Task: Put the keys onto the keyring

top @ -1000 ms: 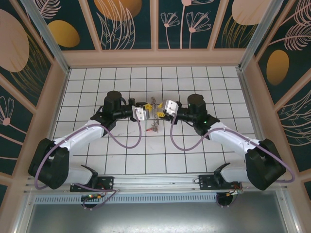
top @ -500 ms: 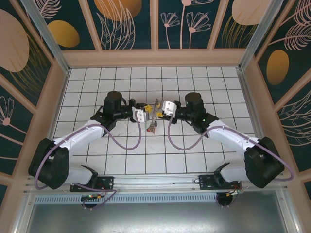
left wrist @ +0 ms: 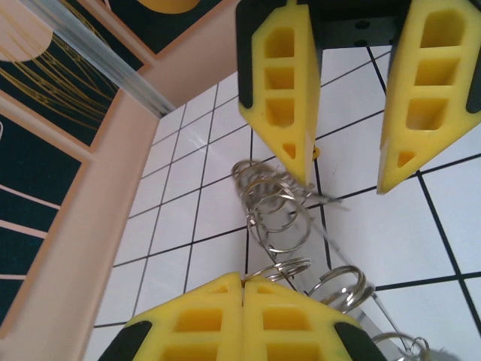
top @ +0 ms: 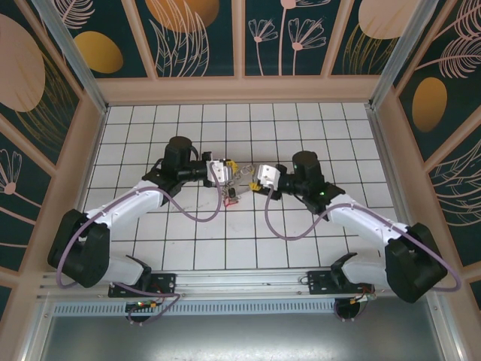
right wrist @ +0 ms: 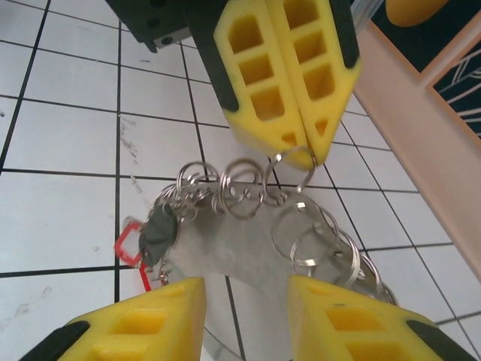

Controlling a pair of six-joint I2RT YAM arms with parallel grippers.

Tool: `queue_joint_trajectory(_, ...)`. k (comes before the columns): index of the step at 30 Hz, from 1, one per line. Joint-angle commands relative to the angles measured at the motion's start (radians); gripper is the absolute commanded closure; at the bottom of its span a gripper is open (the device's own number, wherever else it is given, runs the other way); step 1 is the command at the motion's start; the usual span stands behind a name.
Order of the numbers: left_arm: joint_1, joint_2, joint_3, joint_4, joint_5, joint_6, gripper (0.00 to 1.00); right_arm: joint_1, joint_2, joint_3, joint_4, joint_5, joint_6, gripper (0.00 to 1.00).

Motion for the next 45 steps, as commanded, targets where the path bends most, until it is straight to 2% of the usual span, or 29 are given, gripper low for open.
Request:
queue_joint_trajectory(1,-0.004,0.009,0.046,0.022,0.015,-0.112,1.00,-0.008,-0.034,-0.037,0.028,-0.015,0.038,0.64)
queue_joint_trajectory(8,-0.004,0.001,0.044,0.067,-0.023,-0.208,1.00,-0.021,-0.069,-0.108,0.118,0.009,0.115,0.62)
queue_joint_trajectory(14,-0.004,-0.010,0.033,0.060,0.010,-0.172,1.00,-0.076,-0.111,-0.137,0.162,-0.011,0.159,0.60)
queue_joint_trajectory(17,-0.004,-0.011,0.034,0.046,-0.013,-0.161,1.00,-0.092,-0.121,-0.136,0.161,-0.019,0.170,0.60)
queue_joint_trajectory(26,-0.004,-0.015,0.033,0.041,0.004,-0.152,1.00,-0.093,-0.098,-0.161,0.265,-0.088,0.279,0.75)
queue_joint_trajectory(29,-0.004,-0.015,0.033,0.041,0.013,-0.148,1.00,-0.086,-0.083,-0.167,0.283,-0.084,0.292,0.74)
queue_joint_trajectory(34,-0.004,-0.015,0.027,0.041,0.025,-0.134,1.00,-0.088,-0.074,-0.179,0.350,-0.050,0.344,0.67)
queue_joint_trajectory(37,-0.004,-0.018,0.022,0.027,0.041,-0.087,1.00,-0.085,-0.056,-0.167,0.343,-0.049,0.347,0.67)
queue_joint_trajectory(40,-0.003,-0.017,0.022,0.021,0.046,-0.063,1.00,-0.053,-0.023,-0.112,0.254,-0.041,0.281,0.69)
queue_joint_trajectory(45,-0.004,-0.015,0.031,0.007,0.054,-0.027,1.00,-0.051,-0.008,-0.112,0.293,-0.032,0.291,0.70)
